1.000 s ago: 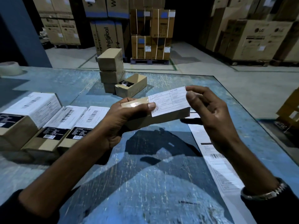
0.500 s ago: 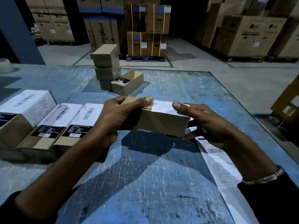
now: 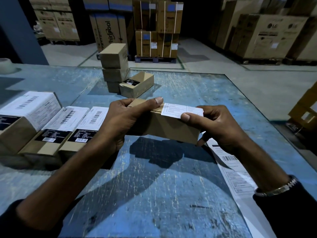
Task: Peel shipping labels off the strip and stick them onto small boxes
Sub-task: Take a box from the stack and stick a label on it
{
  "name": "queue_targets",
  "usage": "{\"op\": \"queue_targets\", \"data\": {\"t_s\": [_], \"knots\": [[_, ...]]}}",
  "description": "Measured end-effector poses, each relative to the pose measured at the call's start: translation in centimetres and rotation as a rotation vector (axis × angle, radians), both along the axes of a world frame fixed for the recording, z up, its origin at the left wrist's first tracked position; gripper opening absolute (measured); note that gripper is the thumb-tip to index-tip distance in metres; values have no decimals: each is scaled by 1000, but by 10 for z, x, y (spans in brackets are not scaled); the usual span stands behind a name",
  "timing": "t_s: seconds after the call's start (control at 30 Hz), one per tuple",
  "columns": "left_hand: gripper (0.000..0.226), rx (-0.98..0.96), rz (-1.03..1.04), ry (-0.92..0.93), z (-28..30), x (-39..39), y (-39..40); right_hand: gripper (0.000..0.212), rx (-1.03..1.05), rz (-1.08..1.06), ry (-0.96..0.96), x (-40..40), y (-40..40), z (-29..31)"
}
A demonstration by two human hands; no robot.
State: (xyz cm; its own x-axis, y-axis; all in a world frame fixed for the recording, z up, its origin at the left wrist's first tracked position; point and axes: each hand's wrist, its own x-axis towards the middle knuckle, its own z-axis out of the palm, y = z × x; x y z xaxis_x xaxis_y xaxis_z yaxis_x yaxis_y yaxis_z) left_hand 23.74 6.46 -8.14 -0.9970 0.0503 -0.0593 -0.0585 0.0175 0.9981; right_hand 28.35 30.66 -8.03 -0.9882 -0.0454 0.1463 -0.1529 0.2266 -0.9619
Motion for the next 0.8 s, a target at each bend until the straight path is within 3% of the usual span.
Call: {"op": "queue_targets", "data": {"t_s": [0.23,0.4,0.5,0.63,0.8], "knots": [[59,-25,-2,15,0,-1,0,48,56,10,-1,-3,7,0],[89,-216,76,184,0,-2,1,46,26,27,-8,-6,10,0],[73,-306,38,216,-2,2,5,40,58,82,-8,-3,10,1],[75,-592,28,242,-8,1,7,39,117,123,19,-1,11,2],[74,-698,-44,330,-7,2,7,42,101,119,40,-1,13,2]]}}
